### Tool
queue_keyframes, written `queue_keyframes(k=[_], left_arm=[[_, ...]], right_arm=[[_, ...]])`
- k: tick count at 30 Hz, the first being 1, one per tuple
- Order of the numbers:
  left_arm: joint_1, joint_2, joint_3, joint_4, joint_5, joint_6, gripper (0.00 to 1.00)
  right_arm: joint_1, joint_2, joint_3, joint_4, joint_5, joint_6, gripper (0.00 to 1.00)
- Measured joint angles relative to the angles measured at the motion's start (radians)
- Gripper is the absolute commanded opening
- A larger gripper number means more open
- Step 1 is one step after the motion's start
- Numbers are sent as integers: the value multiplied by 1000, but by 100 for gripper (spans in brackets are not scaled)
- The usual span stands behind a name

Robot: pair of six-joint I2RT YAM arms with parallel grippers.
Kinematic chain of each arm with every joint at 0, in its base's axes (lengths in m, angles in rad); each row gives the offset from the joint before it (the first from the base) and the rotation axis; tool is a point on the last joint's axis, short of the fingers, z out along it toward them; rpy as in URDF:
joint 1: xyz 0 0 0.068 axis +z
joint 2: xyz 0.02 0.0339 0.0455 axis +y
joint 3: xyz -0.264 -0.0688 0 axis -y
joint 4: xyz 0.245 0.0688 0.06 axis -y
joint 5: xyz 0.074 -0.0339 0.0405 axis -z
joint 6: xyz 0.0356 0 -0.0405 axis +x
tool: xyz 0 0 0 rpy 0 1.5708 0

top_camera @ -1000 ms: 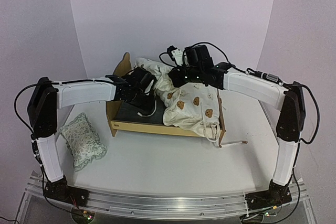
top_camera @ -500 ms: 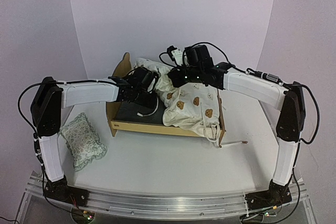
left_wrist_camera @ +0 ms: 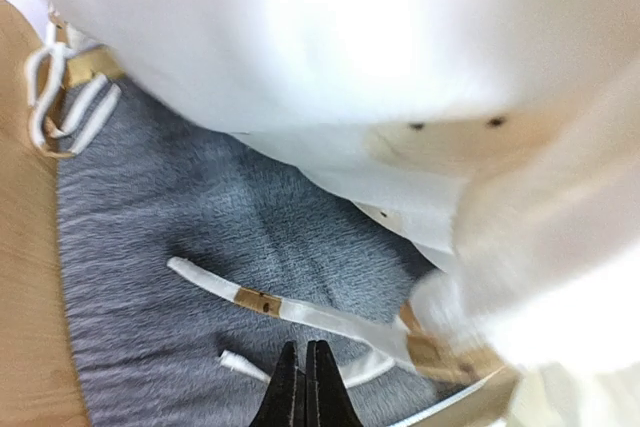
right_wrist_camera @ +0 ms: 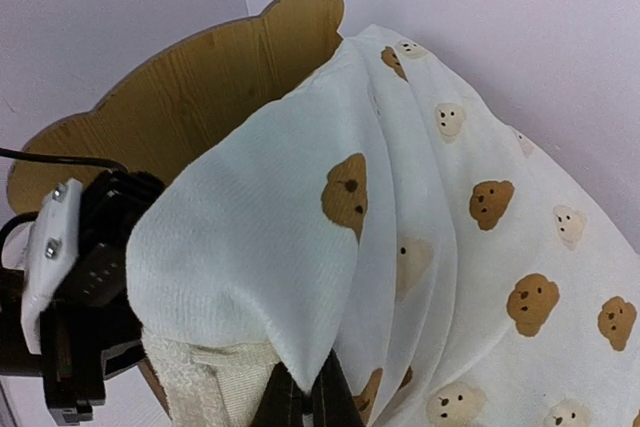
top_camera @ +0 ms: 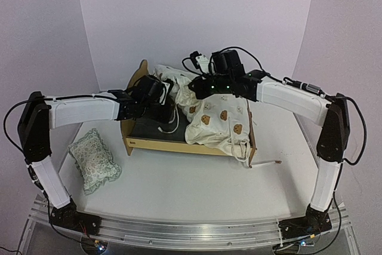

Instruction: Set up the pet bed

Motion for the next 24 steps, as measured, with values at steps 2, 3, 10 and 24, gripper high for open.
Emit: queue_keyframes(k=[2,3,10,24], left_arm=[[0,-57,-23,-4,6,-12,1],[0,-85,-30,-12,11,-16,2],[-5,-239,-56,-61,61,-44,41],[-16,-403,-224,-110,217,-3,59]], right_arm=[[0,-13,-1,-2,-24,18,0],[0,-22,-1,-4,-39,27,0],[-3,-58,-1,-8,-151,100,0],[-4,-120,-23,-77,-242,152,0]])
